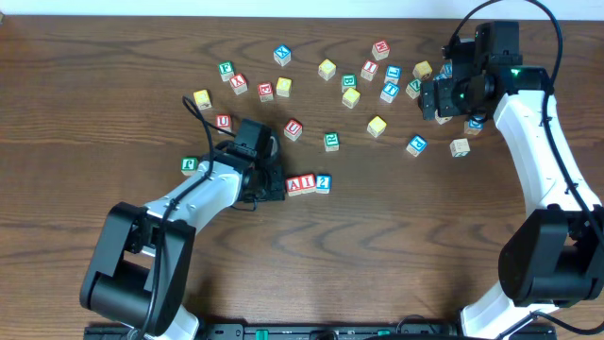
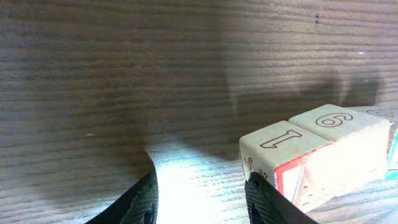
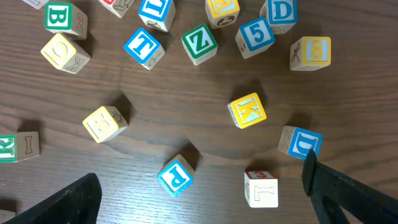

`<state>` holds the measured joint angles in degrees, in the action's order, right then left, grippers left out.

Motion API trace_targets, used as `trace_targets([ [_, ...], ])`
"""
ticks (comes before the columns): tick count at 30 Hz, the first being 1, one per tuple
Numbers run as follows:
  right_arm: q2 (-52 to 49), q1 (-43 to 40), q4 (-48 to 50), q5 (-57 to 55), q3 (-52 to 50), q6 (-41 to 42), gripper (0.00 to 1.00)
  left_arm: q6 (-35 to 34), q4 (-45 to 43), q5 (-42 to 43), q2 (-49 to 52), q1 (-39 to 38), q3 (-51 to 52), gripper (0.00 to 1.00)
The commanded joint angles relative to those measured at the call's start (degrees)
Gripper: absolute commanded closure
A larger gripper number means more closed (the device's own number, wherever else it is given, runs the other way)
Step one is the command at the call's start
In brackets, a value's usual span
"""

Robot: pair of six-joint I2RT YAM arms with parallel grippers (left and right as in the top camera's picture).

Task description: Spell out AI2

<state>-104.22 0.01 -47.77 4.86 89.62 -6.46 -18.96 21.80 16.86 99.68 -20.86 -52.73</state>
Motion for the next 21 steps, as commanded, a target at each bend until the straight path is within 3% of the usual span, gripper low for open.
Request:
trace_targets([
  [1,0.70,0.46,-0.02,-0.22,1.20,0.61,0.01,1.36,-0.13,0.79,1.03,-0.11,0.96,0.55],
  [8,0.70,0.46,-0.07,-0.22,1.20,0.66,0.01,0.85,-0.22,-4.24,1.03,-0.11,0.96,0.54],
  [15,-0.07,1.16,0.46,0.48,-0.70,4.76,0.01,-10.10,-0.35,-18.99,1.05,0.24,0.96,0.54],
  [21,-2.69,7.48,0.68,1.42,-0.94,5.79,0.02,-10.23,-3.06,-20.33,1.03,1.95,0.87,0.54],
])
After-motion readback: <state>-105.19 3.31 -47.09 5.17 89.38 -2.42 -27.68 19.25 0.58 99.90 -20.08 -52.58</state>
